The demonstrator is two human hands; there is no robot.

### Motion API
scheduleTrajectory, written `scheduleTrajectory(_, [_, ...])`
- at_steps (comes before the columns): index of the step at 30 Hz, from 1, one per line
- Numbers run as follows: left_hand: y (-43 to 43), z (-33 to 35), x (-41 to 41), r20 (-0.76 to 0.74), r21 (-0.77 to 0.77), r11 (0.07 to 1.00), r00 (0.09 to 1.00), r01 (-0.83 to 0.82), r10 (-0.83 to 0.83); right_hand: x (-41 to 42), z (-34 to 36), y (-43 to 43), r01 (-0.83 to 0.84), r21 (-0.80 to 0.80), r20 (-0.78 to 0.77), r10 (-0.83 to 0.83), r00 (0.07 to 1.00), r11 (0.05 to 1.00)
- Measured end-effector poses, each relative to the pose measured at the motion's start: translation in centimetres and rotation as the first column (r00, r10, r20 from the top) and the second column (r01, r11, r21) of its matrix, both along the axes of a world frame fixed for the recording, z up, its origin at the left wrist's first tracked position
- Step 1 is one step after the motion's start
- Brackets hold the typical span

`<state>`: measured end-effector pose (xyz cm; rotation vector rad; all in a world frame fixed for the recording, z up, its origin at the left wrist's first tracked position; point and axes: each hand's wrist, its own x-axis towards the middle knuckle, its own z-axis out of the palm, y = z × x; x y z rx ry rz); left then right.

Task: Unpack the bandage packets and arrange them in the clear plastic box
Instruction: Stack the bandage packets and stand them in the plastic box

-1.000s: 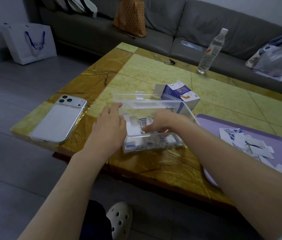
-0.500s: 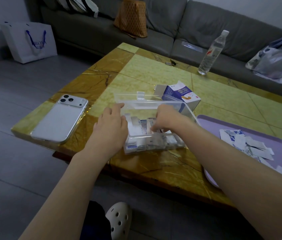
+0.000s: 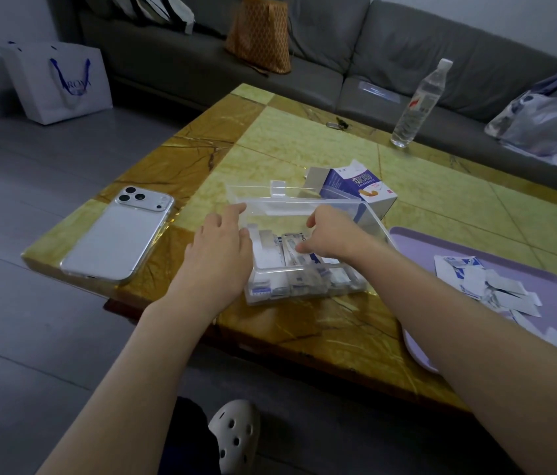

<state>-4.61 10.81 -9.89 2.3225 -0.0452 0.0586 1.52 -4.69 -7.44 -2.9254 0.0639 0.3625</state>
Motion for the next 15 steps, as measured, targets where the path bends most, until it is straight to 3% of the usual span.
scheduleTrajectory(6, [-0.1,-0.1,0.1,0.001,-0.007,1.000,1.000,0.000,0.000,-0.3,0.0,0.3,-0.095,-0.134,-0.122,0.079,0.989,0.986])
scheduleTrajectory(15, [-0.2,0.0,0.1,0.005,-0.008,1.000,1.000,-0.010,0.010,-0.3,0.7,1.5,-0.140,-0.100,-0.190,0.120,0.975,0.985])
